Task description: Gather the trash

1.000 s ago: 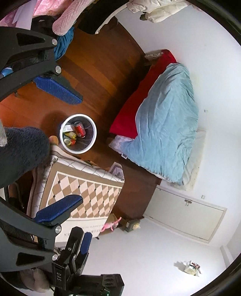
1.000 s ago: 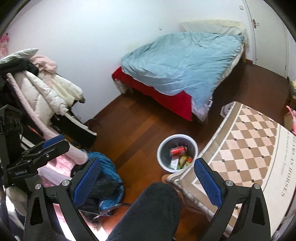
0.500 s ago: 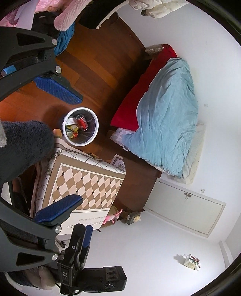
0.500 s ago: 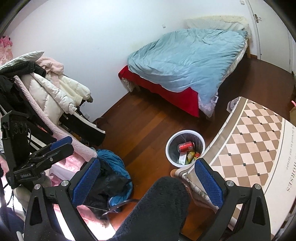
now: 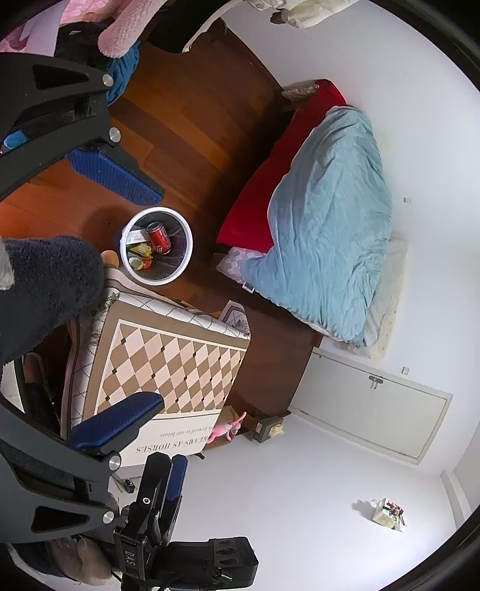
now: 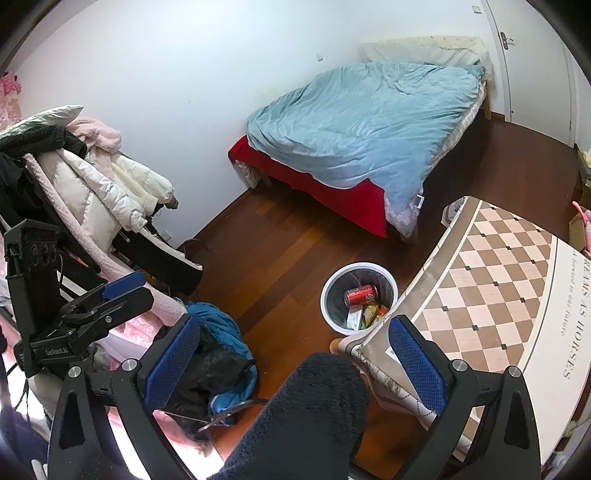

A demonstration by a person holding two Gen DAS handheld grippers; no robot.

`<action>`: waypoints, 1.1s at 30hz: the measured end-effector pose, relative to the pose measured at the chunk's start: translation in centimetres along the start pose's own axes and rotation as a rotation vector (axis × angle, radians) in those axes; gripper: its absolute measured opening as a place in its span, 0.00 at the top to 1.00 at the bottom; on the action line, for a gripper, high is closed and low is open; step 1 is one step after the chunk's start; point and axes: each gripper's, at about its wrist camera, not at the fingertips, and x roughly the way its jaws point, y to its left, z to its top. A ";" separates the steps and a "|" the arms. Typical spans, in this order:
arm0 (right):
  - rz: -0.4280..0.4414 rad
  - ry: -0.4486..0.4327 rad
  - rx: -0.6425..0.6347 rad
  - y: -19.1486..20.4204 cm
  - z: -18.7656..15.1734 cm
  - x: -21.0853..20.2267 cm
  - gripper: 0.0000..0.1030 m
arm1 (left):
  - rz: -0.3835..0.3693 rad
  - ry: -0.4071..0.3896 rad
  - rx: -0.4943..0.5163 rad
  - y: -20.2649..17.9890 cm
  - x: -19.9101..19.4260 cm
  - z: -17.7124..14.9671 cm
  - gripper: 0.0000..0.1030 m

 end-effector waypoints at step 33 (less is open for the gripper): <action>-0.006 -0.016 -0.021 -0.2 -0.1 -1.9 0.00 | -0.018 0.002 0.027 -1.6 0.1 0.0 0.00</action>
